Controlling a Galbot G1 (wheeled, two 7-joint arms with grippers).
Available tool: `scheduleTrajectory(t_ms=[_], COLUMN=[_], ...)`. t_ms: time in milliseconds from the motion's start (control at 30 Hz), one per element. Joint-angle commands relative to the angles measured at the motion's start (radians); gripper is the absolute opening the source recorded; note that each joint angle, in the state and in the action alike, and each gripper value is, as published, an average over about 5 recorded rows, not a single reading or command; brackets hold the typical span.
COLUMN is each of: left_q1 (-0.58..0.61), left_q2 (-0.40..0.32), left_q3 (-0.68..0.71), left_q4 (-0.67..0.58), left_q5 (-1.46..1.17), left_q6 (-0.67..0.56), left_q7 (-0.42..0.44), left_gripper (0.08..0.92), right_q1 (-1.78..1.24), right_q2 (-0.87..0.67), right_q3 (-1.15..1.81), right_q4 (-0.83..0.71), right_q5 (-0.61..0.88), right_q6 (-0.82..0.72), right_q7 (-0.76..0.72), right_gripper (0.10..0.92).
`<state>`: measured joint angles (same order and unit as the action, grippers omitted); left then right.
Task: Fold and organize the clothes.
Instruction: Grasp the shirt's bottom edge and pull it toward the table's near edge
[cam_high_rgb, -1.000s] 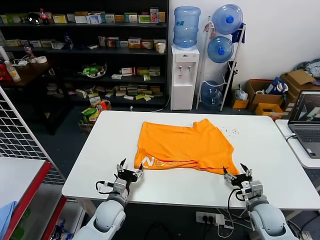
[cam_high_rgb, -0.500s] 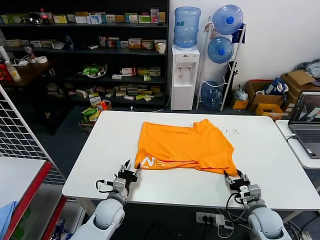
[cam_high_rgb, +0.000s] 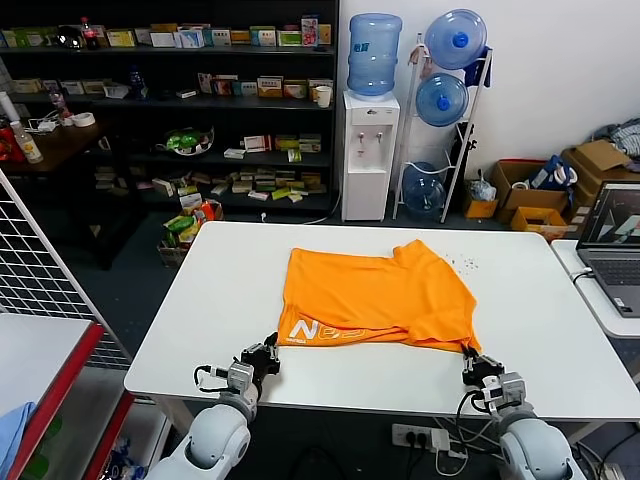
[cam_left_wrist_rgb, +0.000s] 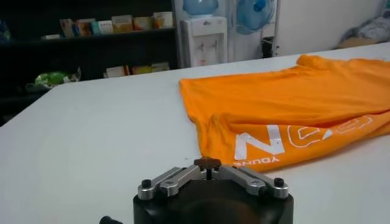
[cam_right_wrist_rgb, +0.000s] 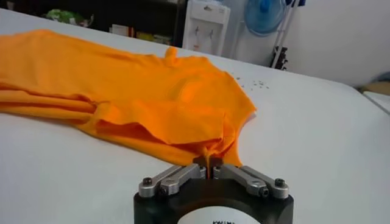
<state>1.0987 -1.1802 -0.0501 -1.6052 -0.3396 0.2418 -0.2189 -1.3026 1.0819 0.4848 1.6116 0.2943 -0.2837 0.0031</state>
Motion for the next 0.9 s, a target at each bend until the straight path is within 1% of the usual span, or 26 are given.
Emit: scheduleTrajectory(t_ms=[33,133,233,333,433,767,833,900], left_q1=[0.037,0.058,0.060,0.049,0.037,0.025,0.021,0.018], left_q2=[0.021,0.024,0.008,-0.011,-0.028,-0.081,-0.086,-0.088], left_q3=[-0.001,-0.012,-0.024,-0.030,-0.029,0.002,0.005,0.006], left_q4=[-0.073,-0.105,-0.107,-0.093,-0.073,0.008,0.023,0.033], left_q5=[-0.019,-0.018,-0.016,-0.017,-0.027,-0.032,-0.027,-0.023], left_q6=[0.013,0.009,-0.004,-0.029,-0.042,-0.033,-0.033,-0.034], left_q7=[-0.002,0.000,-0.003,-0.005,-0.001,0.009,0.010,0.008], left_gripper=[0.090,0.089,0.089,0.116,0.189,0.484,0.534,0.565], right_q1=[-0.032,-0.053,-0.056,-0.050,-0.045,-0.032,-0.031,-0.031], right_q2=[-0.014,-0.030,-0.033,-0.029,-0.025,-0.022,-0.022,-0.021], right_q3=[0.002,0.009,0.012,0.010,0.006,0.000,0.000,0.000], right_q4=[0.044,0.064,0.062,0.053,0.045,0.035,0.037,0.039], right_q5=[0.002,0.008,0.010,0.009,0.008,0.011,0.012,0.012], right_q6=[-0.003,-0.005,-0.004,-0.003,-0.002,0.000,-0.001,0.000], right_q7=[0.003,0.005,0.006,0.006,0.006,0.005,0.006,0.005], right_gripper=[0.134,0.134,0.134,0.134,0.134,0.134,0.134,0.134])
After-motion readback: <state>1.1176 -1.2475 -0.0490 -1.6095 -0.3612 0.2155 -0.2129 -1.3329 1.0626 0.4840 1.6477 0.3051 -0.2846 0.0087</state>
